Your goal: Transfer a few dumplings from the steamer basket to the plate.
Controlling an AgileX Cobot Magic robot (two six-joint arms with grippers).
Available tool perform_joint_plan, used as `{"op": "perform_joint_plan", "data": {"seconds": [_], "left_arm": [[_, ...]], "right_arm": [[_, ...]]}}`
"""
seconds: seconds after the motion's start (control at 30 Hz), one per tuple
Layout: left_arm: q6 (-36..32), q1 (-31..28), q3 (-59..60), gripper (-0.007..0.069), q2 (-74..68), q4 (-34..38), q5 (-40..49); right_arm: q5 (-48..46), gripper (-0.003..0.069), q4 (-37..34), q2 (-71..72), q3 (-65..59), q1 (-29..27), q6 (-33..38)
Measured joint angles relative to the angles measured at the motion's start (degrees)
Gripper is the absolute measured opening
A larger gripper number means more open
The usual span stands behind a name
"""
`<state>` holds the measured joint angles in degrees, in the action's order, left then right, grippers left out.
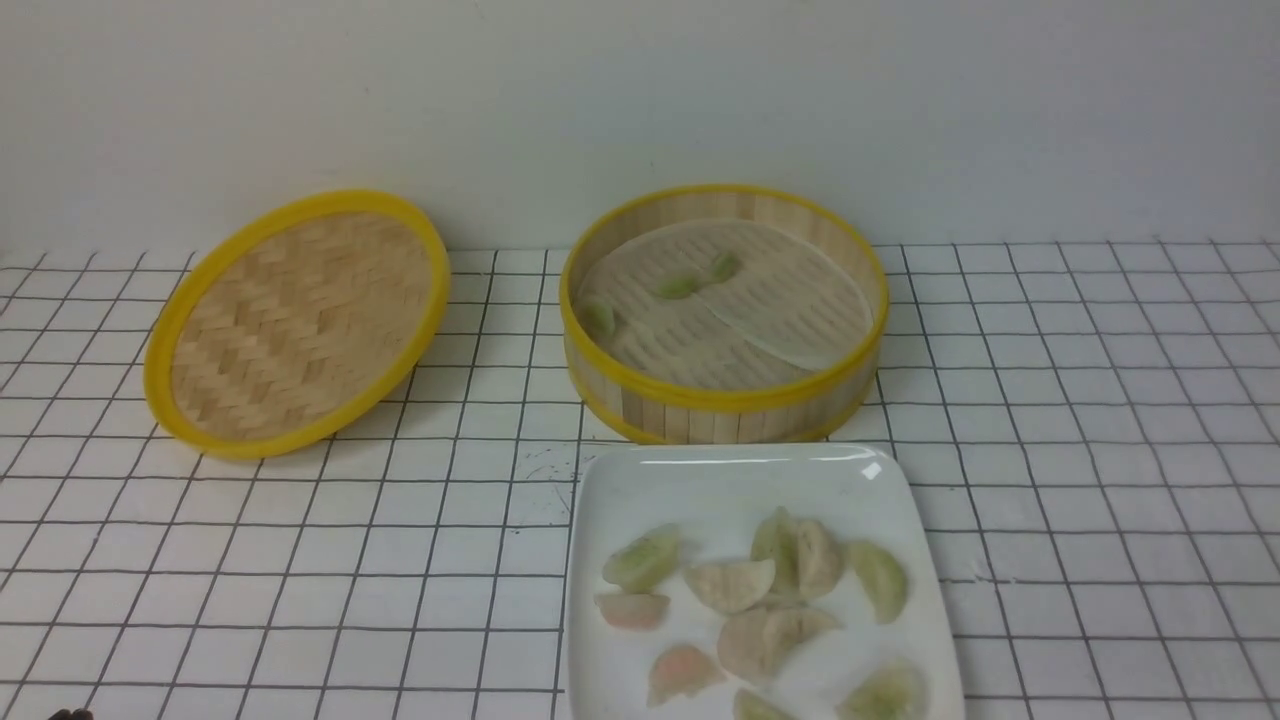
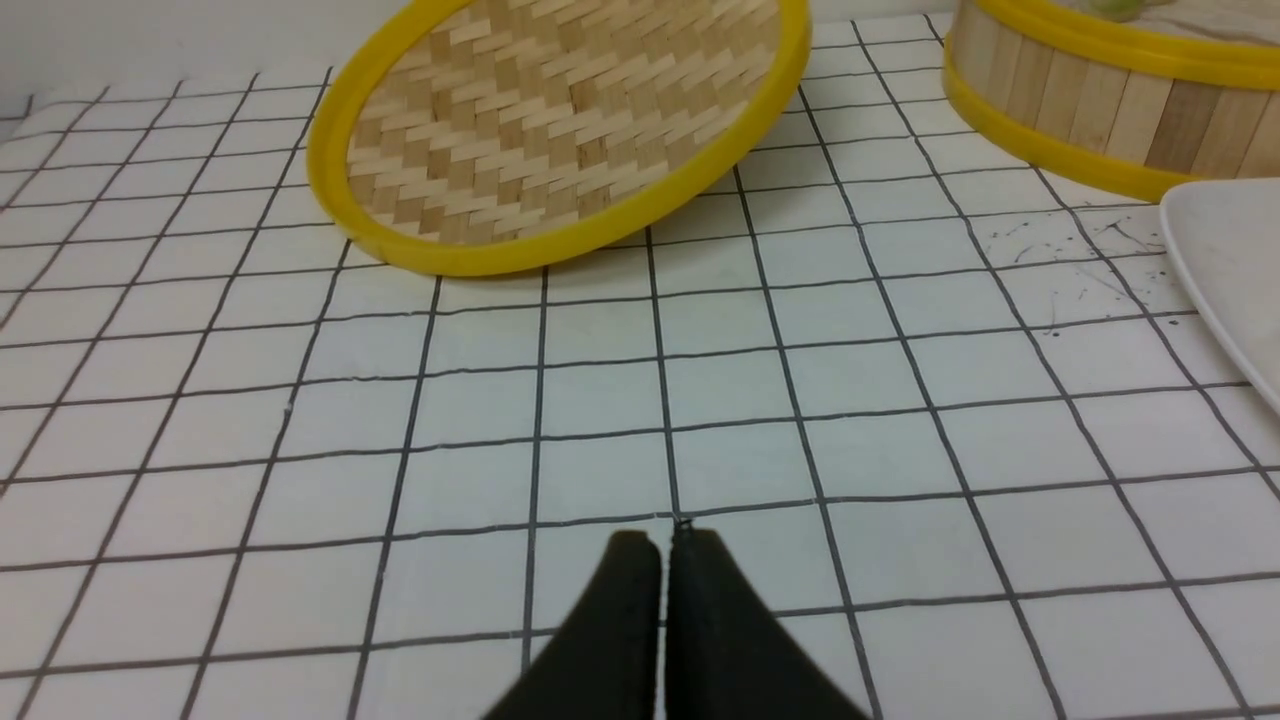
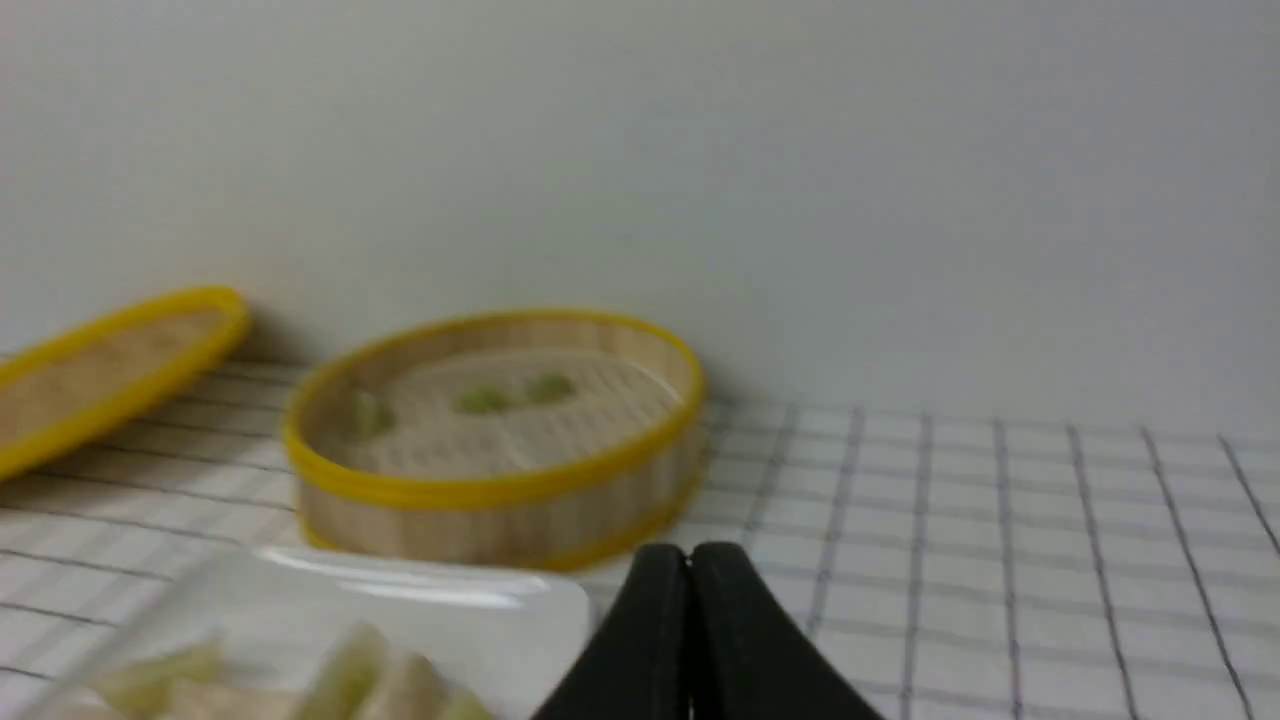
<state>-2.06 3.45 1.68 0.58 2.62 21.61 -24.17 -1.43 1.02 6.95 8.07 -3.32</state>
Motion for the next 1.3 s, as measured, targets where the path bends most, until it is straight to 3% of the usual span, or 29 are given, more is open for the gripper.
{"op": "perform_joint_plan", "data": {"seconds": [0.07,0.2,1.3], "left_arm": [[0.0,0.0,0.0,-0.0006,0.0,0.0,0.0],[0.0,0.0,0.0,-0.0006,0.0,0.0,0.1],[0.0,0.0,0.0,-0.0006,0.0,0.0,0.1]], "right_arm": [[2.4,-0.0015,-0.1,0.0,-6.5,-4.4,0.0],[1.8,-0.0015,-0.1,-0.1,-8.1,-7.6,0.0],[1.8,-0.0015,-0.1,-0.1,-8.1,-8.1,0.0]]}}
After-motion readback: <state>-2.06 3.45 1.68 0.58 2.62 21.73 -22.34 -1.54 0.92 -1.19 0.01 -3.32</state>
